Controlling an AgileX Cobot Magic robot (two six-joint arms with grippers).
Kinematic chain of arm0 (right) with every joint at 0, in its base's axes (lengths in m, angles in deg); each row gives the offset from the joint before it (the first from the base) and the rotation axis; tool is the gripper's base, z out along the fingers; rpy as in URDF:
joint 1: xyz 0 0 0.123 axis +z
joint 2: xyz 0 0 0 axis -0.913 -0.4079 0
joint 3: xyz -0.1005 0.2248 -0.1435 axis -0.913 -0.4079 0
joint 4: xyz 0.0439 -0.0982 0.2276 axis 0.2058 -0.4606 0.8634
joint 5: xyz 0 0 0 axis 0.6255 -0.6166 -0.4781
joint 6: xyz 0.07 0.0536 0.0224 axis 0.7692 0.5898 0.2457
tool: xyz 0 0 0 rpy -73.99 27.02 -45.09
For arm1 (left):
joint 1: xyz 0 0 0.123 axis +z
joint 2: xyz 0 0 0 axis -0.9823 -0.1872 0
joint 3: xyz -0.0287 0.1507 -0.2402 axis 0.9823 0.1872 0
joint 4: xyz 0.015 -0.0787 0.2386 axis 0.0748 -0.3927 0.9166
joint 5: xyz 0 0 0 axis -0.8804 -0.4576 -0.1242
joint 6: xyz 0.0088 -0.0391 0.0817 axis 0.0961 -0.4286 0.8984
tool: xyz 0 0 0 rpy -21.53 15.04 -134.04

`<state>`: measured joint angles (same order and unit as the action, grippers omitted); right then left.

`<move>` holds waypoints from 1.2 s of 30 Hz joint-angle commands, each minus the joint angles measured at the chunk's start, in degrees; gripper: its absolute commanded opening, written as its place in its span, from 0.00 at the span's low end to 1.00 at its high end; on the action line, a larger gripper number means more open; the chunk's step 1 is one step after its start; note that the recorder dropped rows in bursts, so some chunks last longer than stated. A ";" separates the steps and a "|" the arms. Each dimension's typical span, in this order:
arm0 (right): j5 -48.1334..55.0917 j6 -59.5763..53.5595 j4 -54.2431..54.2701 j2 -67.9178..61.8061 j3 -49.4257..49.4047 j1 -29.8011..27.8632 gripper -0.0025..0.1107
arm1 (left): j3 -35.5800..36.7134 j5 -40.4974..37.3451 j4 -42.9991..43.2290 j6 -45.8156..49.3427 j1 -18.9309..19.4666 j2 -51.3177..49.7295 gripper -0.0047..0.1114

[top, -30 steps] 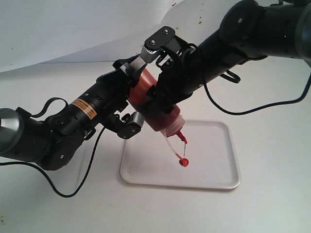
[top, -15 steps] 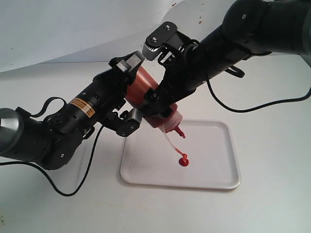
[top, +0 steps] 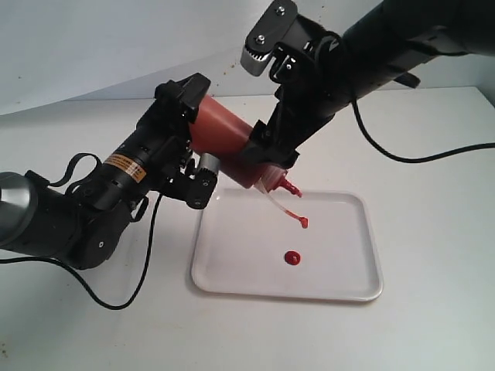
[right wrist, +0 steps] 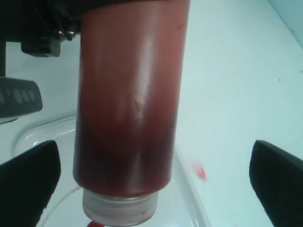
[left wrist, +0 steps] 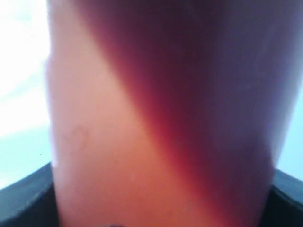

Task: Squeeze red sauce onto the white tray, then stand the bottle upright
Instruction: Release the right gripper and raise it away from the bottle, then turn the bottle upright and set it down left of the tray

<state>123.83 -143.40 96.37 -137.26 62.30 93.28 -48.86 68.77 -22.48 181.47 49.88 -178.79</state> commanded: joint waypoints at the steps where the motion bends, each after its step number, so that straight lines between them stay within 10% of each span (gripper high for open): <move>1: -0.76 0.00 0.66 2.75 0.15 -0.23 0.95 | 0.08 3.80 -2.48 -6.08 -0.33 0.80 0.04; 19: -12.61 10.03 10.62 9.02 -3.76 -10.09 0.95 | 5.21 3.80 -4.85 -39.15 5.39 0.91 0.04; 36: -51.48 13.69 14.01 6.79 -23.04 -8.64 0.95 | 4.14 3.80 26.18 -113.55 20.34 0.79 0.04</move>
<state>75.41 -132.21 110.10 -129.41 39.67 83.59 -42.85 68.64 -2.13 80.84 68.20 -178.79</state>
